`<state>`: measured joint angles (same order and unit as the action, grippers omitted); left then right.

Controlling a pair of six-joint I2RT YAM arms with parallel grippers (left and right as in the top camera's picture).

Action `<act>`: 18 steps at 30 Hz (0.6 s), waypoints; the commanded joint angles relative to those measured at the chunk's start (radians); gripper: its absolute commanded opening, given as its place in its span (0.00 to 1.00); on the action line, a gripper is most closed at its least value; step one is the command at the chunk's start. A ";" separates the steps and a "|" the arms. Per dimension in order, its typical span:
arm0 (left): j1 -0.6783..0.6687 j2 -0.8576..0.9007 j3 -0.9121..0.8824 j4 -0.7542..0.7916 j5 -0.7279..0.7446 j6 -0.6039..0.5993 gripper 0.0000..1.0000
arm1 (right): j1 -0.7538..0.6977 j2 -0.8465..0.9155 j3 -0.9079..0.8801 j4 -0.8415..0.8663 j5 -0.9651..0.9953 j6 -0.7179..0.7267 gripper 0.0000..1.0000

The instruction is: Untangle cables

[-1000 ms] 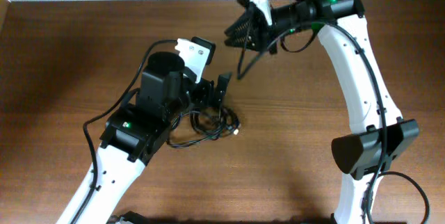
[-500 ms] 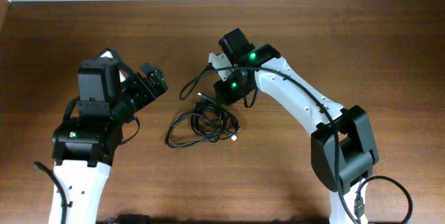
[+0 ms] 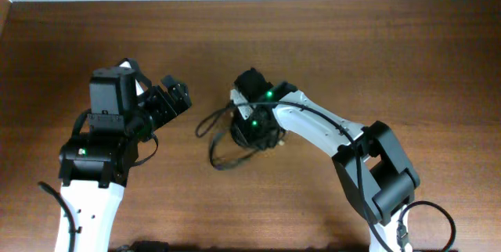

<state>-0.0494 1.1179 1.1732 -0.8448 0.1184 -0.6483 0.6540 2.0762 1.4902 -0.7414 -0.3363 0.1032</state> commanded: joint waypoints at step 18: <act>-0.167 0.028 0.005 0.217 0.332 0.570 0.99 | -0.336 -0.291 0.928 -0.465 -0.178 -0.518 0.04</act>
<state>-0.2134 1.1431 1.1728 -0.6601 0.3607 -0.1711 0.3202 1.7962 2.4001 -1.2606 -0.6266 -0.5301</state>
